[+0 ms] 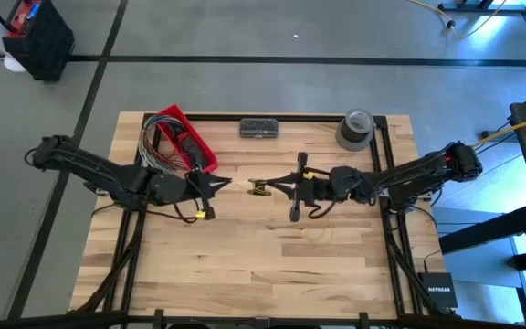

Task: Coil cords
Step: Coil the yellow wire on the spool

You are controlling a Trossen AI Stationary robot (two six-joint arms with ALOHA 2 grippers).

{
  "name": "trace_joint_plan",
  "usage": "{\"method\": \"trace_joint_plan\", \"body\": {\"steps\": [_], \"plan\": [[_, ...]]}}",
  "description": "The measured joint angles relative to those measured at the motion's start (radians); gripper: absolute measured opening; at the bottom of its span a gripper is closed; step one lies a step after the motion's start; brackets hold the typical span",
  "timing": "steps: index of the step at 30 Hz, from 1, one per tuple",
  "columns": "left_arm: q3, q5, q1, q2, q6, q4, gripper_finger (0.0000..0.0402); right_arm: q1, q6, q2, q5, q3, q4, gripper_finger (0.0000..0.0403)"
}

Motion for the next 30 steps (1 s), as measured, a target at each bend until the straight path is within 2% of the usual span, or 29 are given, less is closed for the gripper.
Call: {"method": "trace_joint_plan", "body": {"steps": [6,13,18,22,24,30], "plan": [[0.0,-0.034,0.004,-0.006,-0.015,0.002,0.0002,0.0,-0.028,0.014,0.001,0.0,-0.016,0.0005],[0.0,-0.049,0.036,-0.006,-0.056,-0.071,0.0002,0.0,0.011,0.014,-0.01,0.0,0.099,0.0005],[0.0,-0.071,0.066,-0.006,-0.089,-0.092,0.0003,0.0,0.025,0.014,-0.071,0.0,0.09,0.0005],[0.0,-0.075,0.07,-0.006,-0.108,-0.105,0.0003,0.0,0.017,0.014,-0.07,0.0,0.06,0.0005],[0.0,-0.074,0.062,-0.006,-0.116,-0.09,0.0003,0.0,-0.019,0.014,-0.022,0.0,0.011,0.0005],[0.0,-0.036,0.012,-0.007,-0.075,0.014,0.0003,-0.01,-0.11,0.014,0.225,0.0,-0.15,0.0005]]}}
